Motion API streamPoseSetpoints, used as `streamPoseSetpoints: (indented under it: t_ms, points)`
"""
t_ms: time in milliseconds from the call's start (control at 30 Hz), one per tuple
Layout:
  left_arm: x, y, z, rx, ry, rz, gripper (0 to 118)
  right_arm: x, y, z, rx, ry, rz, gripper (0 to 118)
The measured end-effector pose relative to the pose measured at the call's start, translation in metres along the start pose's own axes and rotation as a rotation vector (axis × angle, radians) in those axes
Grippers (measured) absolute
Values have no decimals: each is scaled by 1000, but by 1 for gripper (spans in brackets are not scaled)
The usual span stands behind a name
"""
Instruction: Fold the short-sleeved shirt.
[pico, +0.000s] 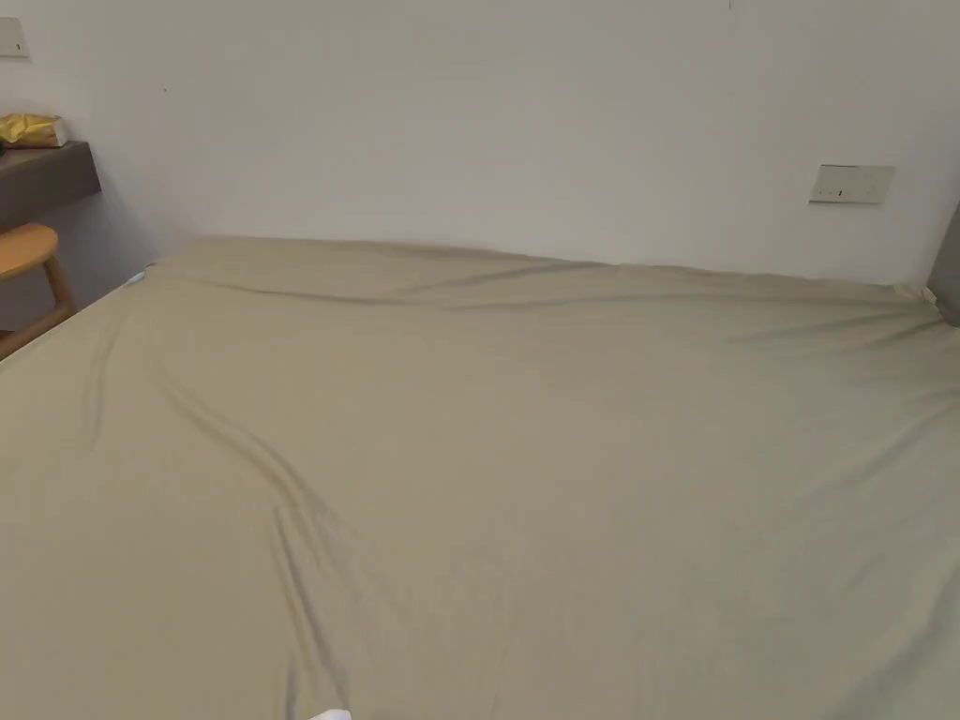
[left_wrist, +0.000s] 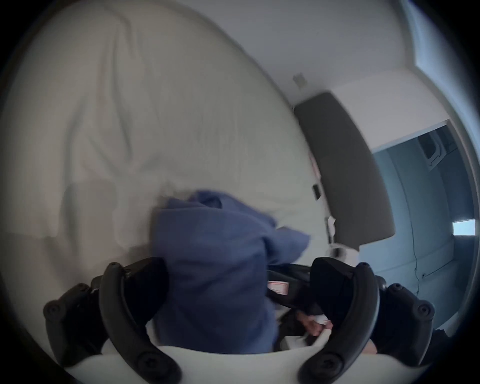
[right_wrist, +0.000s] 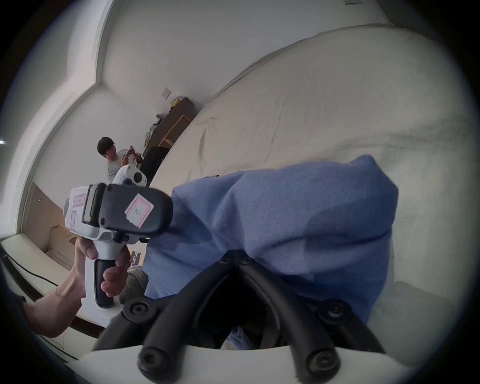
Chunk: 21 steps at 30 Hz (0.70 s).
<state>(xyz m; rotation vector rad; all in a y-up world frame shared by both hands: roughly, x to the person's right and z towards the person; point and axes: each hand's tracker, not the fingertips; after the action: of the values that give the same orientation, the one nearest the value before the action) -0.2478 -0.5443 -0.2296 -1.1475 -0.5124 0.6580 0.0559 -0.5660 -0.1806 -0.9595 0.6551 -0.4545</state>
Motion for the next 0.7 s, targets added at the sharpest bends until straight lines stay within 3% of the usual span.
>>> streamPoseSetpoints:
  t_ms: [100,133,167,200,233,300,400,467,533,633,700]
  points:
    - [1,2,13,-22,-67,66,112,-1,1,0,1,2,-5,2]
    - [2,0,16,-16,-21,24,104,-4,1,1,3,-1,1,2]
    - [6,-4,18,-6,73,-33,85,-6,0,2,6,-5,13,2]
    - [10,-9,22,19,203,-105,57,-8,1,2,8,-13,29,3]
    - [19,-19,25,40,181,-154,57,-9,1,3,9,-7,41,3]
    - [5,-23,27,65,79,-106,59,-11,-1,5,13,-14,68,3]
    - [-19,-17,31,103,-99,40,87,-8,-1,7,10,-31,96,3]
    - [-29,-11,32,84,-141,127,90,-2,0,9,7,-6,78,3]
    - [-26,-8,30,78,-163,205,77,1,0,11,8,2,52,3]
    - [-16,-9,26,62,-84,85,61,-2,-1,12,14,-6,63,3]
    - [-13,-10,28,58,-55,78,49,-1,-1,12,15,-3,62,3]
